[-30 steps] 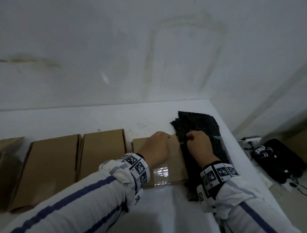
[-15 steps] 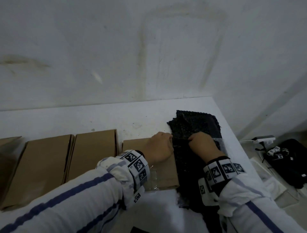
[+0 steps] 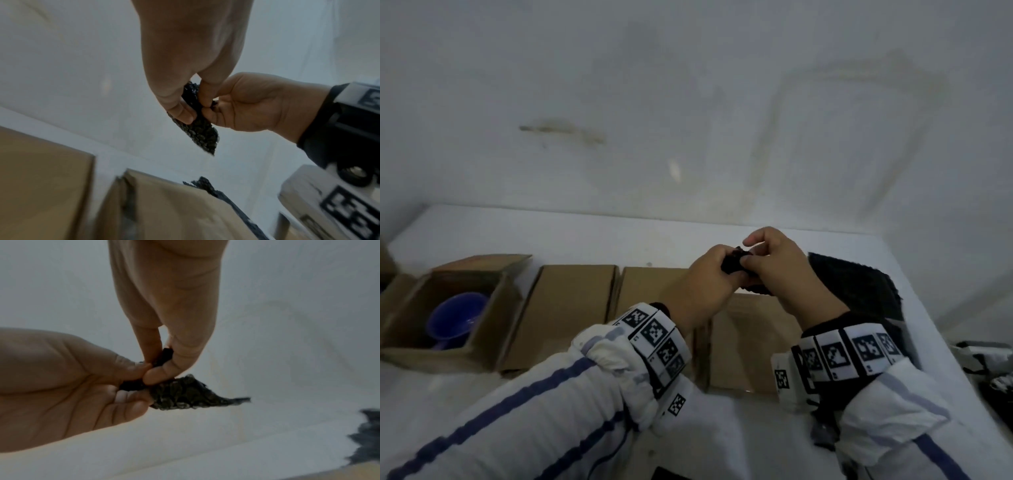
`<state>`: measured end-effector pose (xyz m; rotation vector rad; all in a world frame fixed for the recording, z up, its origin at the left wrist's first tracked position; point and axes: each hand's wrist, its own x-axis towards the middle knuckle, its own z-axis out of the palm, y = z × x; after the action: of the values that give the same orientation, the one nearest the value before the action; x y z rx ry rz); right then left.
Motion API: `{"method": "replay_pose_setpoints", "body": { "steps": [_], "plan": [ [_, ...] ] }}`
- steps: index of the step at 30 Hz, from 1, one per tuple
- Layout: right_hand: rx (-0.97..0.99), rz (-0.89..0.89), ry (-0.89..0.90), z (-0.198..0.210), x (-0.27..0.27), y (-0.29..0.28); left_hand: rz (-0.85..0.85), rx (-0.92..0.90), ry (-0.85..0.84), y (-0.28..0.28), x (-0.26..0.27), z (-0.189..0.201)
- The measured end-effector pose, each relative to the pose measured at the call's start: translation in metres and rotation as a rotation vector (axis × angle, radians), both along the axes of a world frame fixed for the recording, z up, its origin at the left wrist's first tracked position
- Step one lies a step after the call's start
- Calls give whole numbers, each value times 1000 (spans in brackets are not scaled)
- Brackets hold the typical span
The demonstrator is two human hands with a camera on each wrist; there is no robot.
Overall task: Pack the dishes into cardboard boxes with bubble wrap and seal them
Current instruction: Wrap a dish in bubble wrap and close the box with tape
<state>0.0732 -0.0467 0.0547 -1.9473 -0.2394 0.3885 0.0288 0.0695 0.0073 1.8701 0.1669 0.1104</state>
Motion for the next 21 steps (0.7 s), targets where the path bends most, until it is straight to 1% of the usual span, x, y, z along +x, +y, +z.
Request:
{"method": "replay_pose_setpoints", "body": {
  "steps": [2, 4, 6, 9, 11, 12, 14, 17, 20, 21],
  "plan": [
    [91, 66, 7, 3, -17, 36, 120, -32, -14, 37, -20, 4],
    [66, 182, -38, 2, -32, 75, 258, -84, -13, 77, -42, 7],
    [-5, 361, -63, 1, -50, 114, 365, -140, -7, 116, -66, 9],
    [-206, 628, -195, -7, -81, 177, 533, -343, -29, 173, -104, 6],
    [-312, 680, -312, -15, -104, 218, 611, -447, -21, 207, -128, 4],
    [-330, 681, -351, -20, -113, 235, 623, -460, -9, 223, -139, 0],
    [-310, 666, -357, -28, -130, 266, 612, -438, 38, 253, -160, -6],
    [-328, 680, -339, -38, -145, 303, 564, -289, 194, 290, -188, -8],
    [-404, 705, -345, -48, -153, 332, 480, -235, 324, 317, -206, -6],
    [-435, 725, -356, -53, -155, 338, 458, -190, 375, 324, -210, -7]
  ]
}}
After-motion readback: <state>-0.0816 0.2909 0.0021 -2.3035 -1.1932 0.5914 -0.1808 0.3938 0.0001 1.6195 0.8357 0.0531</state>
